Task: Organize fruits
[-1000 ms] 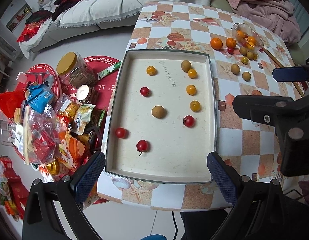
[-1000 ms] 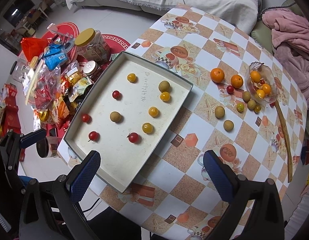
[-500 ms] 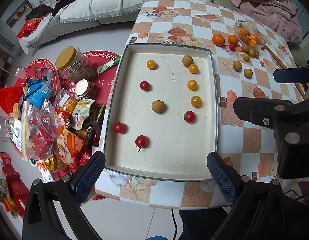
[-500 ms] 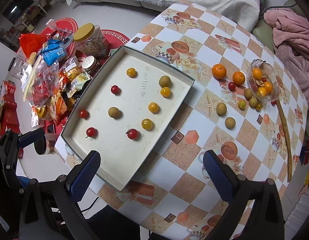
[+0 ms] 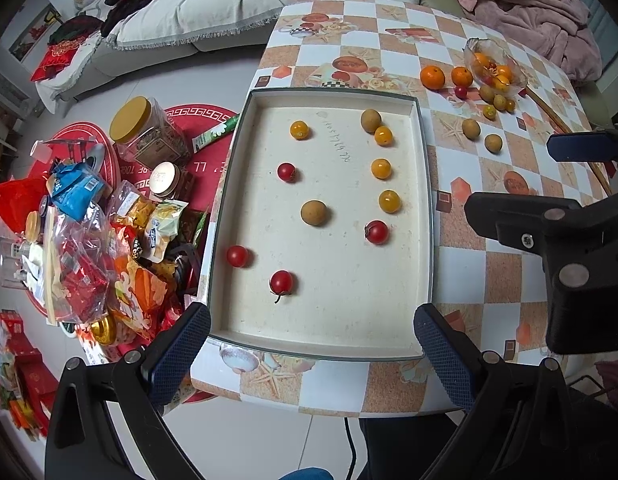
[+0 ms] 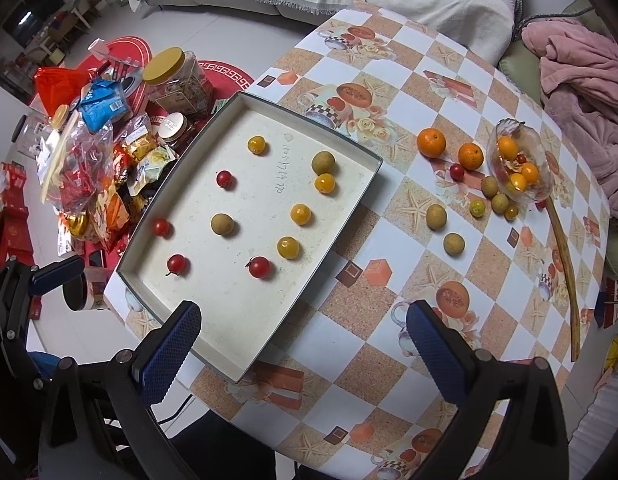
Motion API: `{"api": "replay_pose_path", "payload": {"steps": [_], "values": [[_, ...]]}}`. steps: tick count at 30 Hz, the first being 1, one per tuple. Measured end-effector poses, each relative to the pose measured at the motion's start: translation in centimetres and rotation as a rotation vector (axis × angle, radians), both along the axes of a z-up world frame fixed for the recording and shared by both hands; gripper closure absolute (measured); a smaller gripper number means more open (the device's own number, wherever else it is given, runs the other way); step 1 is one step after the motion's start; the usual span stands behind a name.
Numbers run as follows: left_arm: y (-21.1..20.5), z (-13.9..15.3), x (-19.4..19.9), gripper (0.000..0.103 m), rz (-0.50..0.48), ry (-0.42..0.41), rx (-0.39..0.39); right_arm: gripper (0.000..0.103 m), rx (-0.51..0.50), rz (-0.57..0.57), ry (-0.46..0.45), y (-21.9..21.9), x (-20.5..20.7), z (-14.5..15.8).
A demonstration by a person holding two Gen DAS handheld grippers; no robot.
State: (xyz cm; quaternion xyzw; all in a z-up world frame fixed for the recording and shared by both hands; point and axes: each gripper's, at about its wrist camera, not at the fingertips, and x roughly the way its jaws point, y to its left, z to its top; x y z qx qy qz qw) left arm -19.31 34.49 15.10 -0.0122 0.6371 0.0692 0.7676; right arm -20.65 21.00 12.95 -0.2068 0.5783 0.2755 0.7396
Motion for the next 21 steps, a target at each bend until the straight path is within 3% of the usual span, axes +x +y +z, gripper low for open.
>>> {"api": "replay_pose_path", "payload": {"steps": [21], "values": [[-0.24, -0.05, 0.12, 0.001, -0.017, 0.005, 0.000, 0.000, -0.003, -0.006, 0.000, 0.10, -0.10, 0.08]]}}
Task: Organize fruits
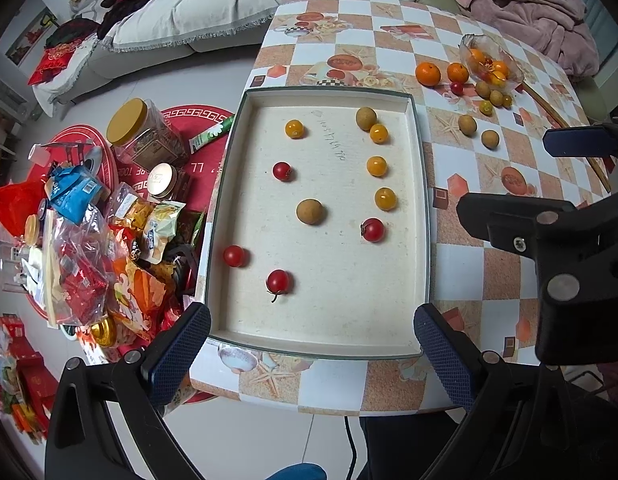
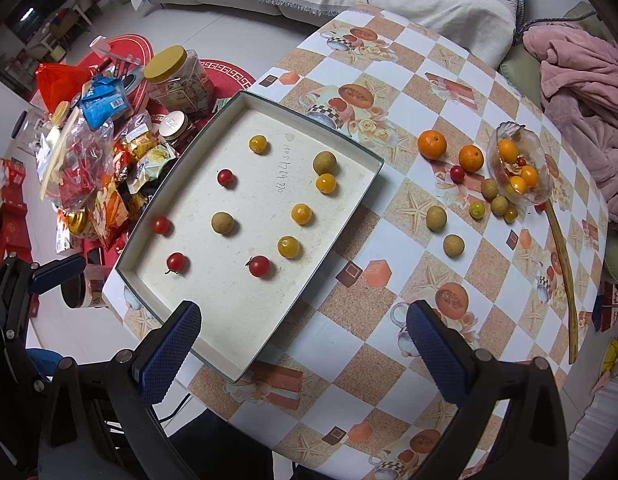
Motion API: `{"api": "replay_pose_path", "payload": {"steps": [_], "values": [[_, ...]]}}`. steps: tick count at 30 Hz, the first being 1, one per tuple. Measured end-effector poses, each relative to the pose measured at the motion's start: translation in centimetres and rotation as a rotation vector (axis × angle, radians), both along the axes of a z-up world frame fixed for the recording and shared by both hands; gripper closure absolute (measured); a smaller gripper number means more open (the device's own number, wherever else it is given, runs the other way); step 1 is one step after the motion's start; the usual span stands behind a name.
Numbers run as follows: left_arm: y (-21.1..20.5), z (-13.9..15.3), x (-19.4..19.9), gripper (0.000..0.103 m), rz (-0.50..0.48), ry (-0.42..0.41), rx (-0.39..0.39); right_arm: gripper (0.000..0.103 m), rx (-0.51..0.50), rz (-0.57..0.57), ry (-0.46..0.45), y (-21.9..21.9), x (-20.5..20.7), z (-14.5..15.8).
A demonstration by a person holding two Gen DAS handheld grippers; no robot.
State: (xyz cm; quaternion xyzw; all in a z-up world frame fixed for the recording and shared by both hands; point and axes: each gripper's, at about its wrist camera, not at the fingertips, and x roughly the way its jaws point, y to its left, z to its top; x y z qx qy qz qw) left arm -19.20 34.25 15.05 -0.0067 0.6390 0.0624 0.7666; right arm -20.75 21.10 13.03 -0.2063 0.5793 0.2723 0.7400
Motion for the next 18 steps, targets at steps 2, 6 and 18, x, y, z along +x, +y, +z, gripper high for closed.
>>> {"api": "replay_pose_path", "payload": {"steps": [2, 6, 18], "values": [[0.02, -0.04, 0.08, 0.001, -0.008, 0.001, 0.000, 0.000, -0.002, 0.000, 0.000, 0.01, 0.00, -0.01], [0.00, -0.10, 0.29, 0.001, -0.022, 0.003, -0.003, 0.000, -0.005, 0.006, 0.003, 0.02, 0.02, -0.05], [-0.28, -0.47, 0.67, 0.001, -0.033, 0.015, -0.010, 0.000, -0.005, 0.004, 0.006, 0.12, 0.08, -0.17]]}}
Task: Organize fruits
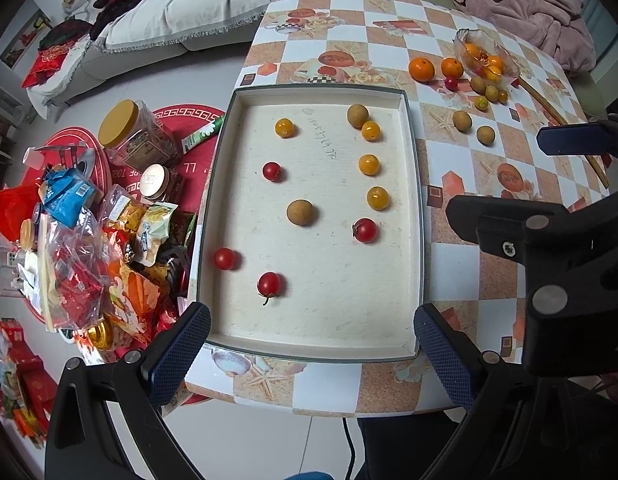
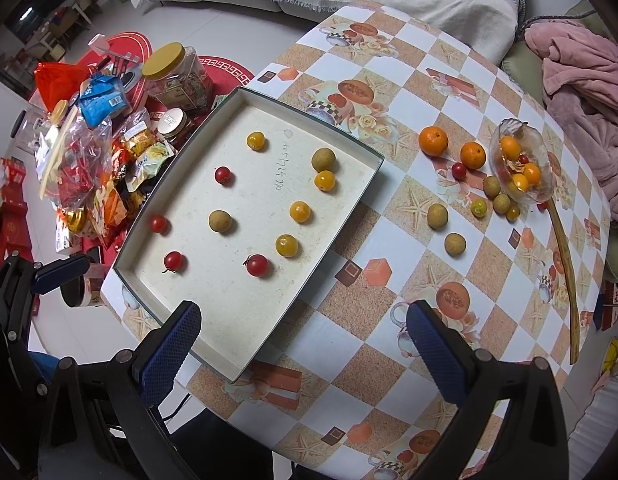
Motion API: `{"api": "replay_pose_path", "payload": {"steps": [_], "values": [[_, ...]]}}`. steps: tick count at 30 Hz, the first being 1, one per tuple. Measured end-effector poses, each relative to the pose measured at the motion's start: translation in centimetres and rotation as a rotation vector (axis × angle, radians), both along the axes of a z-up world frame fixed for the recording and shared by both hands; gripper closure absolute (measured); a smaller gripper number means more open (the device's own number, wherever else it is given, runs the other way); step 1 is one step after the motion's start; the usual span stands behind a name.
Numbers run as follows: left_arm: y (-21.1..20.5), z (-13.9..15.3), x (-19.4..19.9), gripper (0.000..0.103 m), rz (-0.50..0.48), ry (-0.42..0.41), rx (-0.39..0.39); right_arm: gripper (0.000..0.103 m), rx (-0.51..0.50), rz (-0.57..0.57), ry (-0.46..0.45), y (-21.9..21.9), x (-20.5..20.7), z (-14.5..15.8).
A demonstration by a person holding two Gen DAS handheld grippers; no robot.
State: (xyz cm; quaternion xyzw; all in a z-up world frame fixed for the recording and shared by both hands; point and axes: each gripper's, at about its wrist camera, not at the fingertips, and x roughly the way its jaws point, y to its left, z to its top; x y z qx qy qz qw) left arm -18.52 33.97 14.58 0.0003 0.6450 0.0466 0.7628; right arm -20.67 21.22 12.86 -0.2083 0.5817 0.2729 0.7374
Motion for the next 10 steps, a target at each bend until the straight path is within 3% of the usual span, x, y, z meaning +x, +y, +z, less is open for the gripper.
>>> {"api": "replay_pose_path", "payload": {"steps": [10], "values": [[0.60, -0.07, 0.02, 0.001, 0.004, 0.001, -0.016, 0.000, -0.001, 0.003, 0.003, -0.12, -0.03, -0.23]]}}
